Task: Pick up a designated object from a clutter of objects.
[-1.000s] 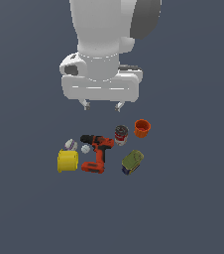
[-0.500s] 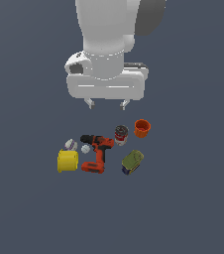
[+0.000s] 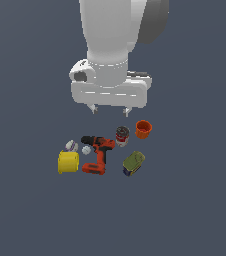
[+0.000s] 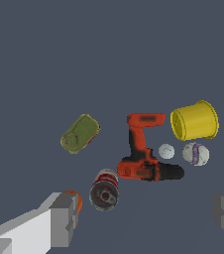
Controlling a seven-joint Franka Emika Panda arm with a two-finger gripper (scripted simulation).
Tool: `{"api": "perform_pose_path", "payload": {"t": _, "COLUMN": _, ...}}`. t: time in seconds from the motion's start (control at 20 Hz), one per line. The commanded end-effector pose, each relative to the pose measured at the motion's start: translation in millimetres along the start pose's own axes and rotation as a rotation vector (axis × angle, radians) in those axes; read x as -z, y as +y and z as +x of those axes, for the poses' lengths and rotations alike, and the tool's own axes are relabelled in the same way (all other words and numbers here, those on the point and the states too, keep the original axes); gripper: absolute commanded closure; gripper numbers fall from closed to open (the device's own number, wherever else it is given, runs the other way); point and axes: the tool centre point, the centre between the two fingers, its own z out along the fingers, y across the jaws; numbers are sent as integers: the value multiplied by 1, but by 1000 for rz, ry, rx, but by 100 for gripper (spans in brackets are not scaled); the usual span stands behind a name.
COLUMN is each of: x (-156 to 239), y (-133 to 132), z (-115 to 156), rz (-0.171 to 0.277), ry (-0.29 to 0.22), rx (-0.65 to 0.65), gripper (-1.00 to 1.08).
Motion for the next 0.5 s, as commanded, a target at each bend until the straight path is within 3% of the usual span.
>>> {"api": "perform_pose_path", "payload": {"t": 0.0, "x": -8, "y": -4, "z": 3, "rz": -1, "ry": -2, "rx": -28, "gripper": -92}}
{"api": "perform_pose_path", "payload": {"t": 0.45, "x": -52, "y": -25, "z": 18, "rz": -6, "ry": -9, "rx": -185, "gripper": -92}}
